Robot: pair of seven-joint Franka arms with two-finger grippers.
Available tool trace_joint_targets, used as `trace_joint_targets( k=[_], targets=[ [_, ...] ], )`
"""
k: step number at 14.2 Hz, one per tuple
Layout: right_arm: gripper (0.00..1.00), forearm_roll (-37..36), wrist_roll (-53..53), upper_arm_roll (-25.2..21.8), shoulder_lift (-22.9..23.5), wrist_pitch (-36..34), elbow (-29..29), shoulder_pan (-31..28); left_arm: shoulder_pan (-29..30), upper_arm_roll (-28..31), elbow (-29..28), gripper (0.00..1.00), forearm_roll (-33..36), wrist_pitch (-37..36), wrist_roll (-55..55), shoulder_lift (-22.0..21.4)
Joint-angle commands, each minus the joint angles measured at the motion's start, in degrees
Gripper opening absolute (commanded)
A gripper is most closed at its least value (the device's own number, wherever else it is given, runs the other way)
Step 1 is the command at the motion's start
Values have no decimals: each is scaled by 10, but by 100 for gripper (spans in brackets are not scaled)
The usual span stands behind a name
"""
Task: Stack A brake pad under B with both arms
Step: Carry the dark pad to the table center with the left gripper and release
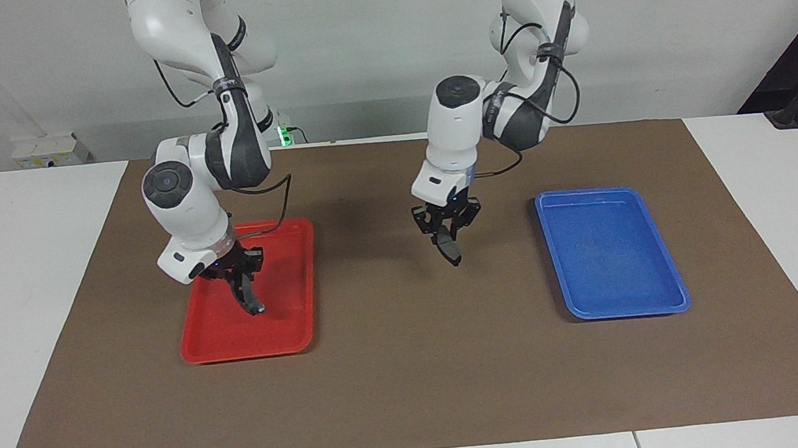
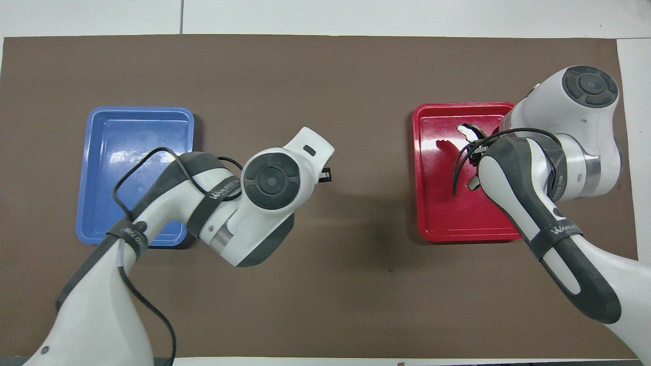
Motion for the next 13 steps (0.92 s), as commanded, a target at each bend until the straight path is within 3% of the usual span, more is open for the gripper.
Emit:
trace_joint_targets(
  k=[1, 5, 13],
  targets=[
    [0, 9, -14, 2, -3, -20, 18, -10, -40, 4, 73, 2, 56, 11, -28, 80],
    [0, 9, -14, 2, -3, -20, 21, -14, -55, 4, 84, 4, 70, 16, -25, 118],
    [0, 9, -15, 3, -3, -25, 24, -20, -45, 5, 62, 12, 69, 39, -22, 121]
  ],
)
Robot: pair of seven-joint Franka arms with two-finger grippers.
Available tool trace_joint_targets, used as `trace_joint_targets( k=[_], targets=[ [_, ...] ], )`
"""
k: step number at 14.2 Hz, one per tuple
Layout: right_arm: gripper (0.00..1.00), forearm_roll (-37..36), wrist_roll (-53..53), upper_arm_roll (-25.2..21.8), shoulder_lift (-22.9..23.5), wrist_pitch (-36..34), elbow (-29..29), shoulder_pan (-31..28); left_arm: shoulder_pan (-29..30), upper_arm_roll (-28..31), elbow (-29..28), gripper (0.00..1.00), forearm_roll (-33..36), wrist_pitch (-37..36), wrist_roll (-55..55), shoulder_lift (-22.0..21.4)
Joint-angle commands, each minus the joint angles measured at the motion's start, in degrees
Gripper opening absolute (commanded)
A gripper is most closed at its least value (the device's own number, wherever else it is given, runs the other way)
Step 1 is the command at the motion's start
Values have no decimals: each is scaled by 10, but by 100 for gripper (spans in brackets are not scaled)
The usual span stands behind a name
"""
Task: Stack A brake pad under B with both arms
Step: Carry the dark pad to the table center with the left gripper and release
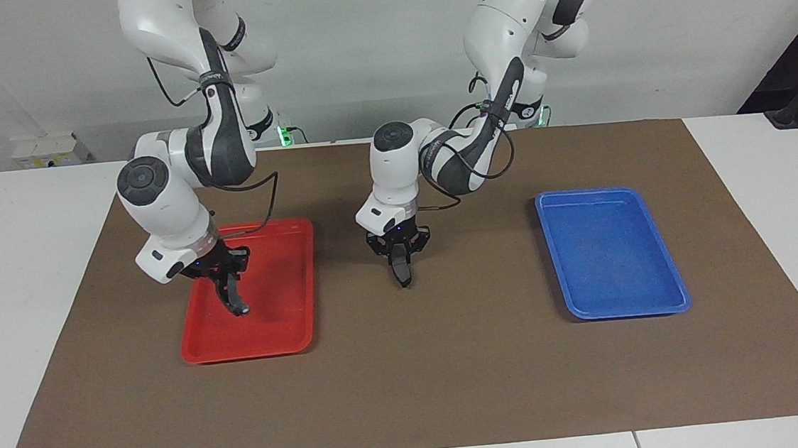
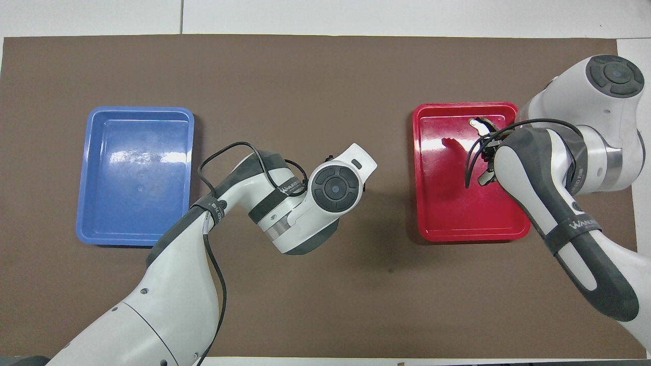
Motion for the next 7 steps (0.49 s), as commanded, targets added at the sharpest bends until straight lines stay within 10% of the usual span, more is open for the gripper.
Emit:
trace_joint_targets(
  k=[1, 4, 7],
  targets=[
    [0, 9, -16, 3, -3, -16, 8, -3, 2, 1, -8, 12, 11, 13, 0, 0],
    [0, 8, -16, 3, -3, -21, 9, -4, 3, 1, -7, 28, 11, 14, 1, 5],
    [0, 8, -16, 3, -3, -23, 9, -3, 4, 2, -5, 84, 11, 10, -2, 6]
  ],
)
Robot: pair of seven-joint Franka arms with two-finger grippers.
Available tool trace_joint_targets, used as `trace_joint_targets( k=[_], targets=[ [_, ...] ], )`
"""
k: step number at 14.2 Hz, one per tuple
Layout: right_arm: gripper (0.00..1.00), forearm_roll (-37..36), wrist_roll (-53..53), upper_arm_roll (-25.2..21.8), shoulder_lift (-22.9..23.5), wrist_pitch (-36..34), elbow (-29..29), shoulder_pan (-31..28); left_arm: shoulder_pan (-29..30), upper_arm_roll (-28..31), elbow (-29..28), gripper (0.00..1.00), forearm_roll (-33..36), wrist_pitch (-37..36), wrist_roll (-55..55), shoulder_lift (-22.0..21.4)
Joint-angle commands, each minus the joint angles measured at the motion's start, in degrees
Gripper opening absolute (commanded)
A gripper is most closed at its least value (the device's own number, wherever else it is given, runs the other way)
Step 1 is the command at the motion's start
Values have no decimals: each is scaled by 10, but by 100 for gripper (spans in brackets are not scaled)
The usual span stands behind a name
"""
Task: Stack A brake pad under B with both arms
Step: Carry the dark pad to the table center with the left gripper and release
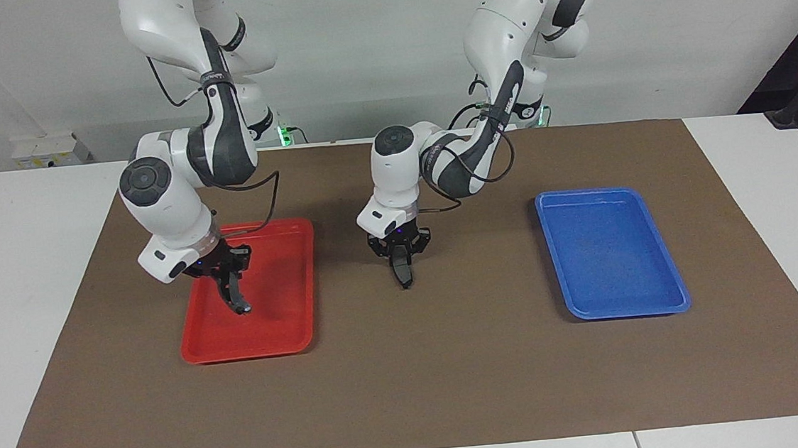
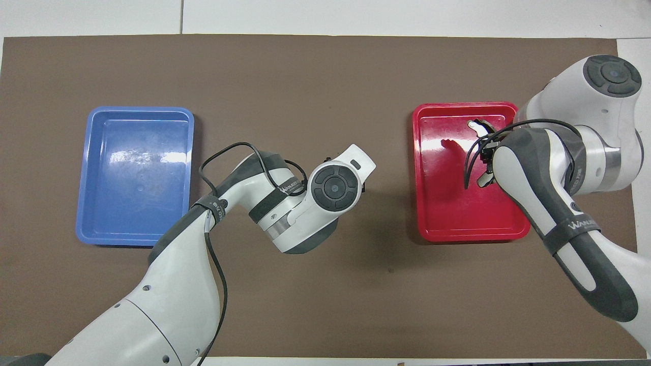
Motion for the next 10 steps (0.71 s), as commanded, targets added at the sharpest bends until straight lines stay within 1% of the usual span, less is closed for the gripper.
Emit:
trace_joint_targets(
  k=[1, 3, 5, 8, 10],
  targets=[
    [0, 9, -16, 1, -3, -15, 9, -3, 3, 2, 0, 100, 10, 1, -3, 0],
    [0, 9, -16, 1, -3, -15, 9, -3, 4, 4, 9, 100, 10, -43, 1, -9],
    [0, 9, -16, 1, -3, -15, 9, -2, 16, 4, 33, 100, 9, -108, 6, -30],
    [0, 10, -16, 2, -3, -17, 10, 0, 50, 2, 36, 100, -7, -179, 48, -93],
    [0, 10, -10, 3, 1, -29, 28, 16, 74, 2, 50, 100, -25, -246, 94, -133]
  ],
)
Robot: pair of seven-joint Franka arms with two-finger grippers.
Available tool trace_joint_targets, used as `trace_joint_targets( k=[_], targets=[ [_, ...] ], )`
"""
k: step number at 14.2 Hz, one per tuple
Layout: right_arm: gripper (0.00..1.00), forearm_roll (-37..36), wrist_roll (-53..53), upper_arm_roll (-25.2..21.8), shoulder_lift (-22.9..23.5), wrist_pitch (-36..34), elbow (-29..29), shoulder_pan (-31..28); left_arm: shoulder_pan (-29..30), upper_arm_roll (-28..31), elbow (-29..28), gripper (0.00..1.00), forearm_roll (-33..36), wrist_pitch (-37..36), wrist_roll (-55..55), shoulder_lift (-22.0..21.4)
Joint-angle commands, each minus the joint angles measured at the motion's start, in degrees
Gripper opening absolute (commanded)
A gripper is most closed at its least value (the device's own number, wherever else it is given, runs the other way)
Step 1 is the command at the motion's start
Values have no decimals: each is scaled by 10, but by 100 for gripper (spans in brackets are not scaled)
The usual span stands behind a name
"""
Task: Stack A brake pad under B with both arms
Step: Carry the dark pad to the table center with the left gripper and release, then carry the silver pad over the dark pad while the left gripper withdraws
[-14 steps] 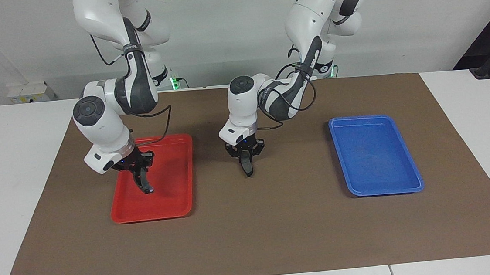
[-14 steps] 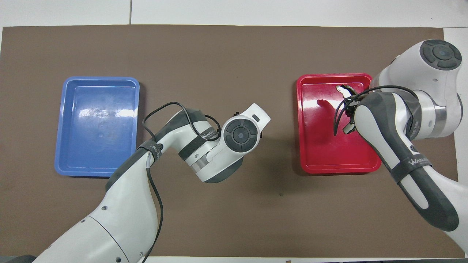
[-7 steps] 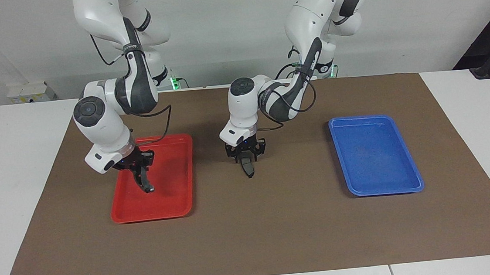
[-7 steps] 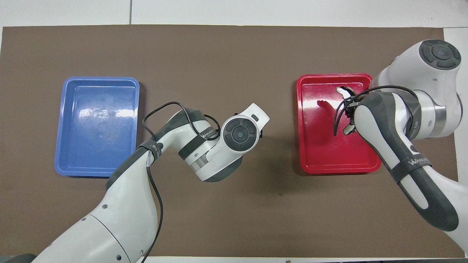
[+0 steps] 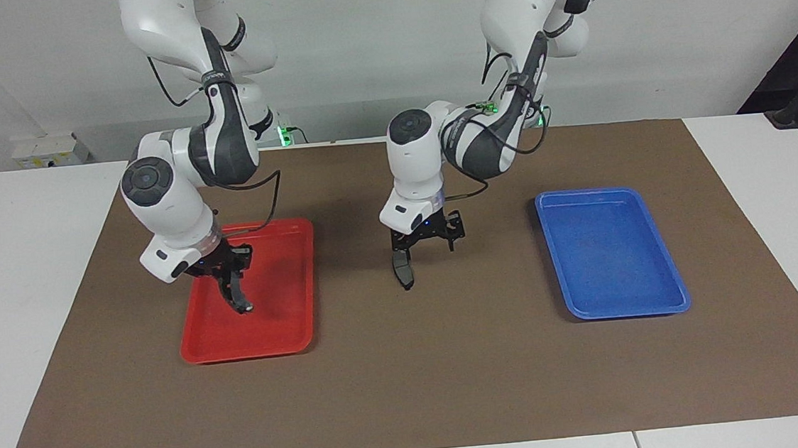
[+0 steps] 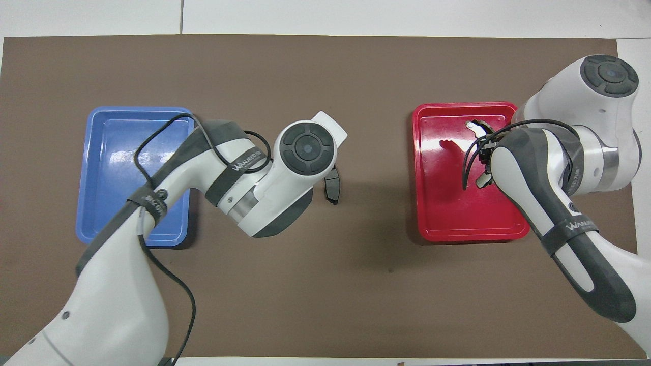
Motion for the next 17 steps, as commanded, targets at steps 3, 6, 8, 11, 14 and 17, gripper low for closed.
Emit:
trace_joint_targets(
  k=[3, 6, 8, 11, 14, 17],
  targets=[
    [0, 30, 54, 2, 6, -46, 65, 70, 41, 4, 47, 100, -24, -172, 106, -76],
    [0, 64, 149, 2, 49, -34, 109, 155, 124, 16, 54, 100, -86, -239, 265, -132],
    [0, 62, 186, 2, 91, -34, 154, 189, 129, 102, 51, 100, -136, -239, 334, -172],
    [0, 65, 213, 2, 115, 17, 142, 231, 135, 177, 24, 100, -164, -235, 446, -211],
    [0, 65, 240, 2, 127, 37, 135, 255, 148, 188, -4, 100, -191, -227, 483, -235],
    [0, 65, 240, 3, 128, 95, 91, 265, 149, 175, -2, 100, -191, -236, 477, -237]
  ],
)
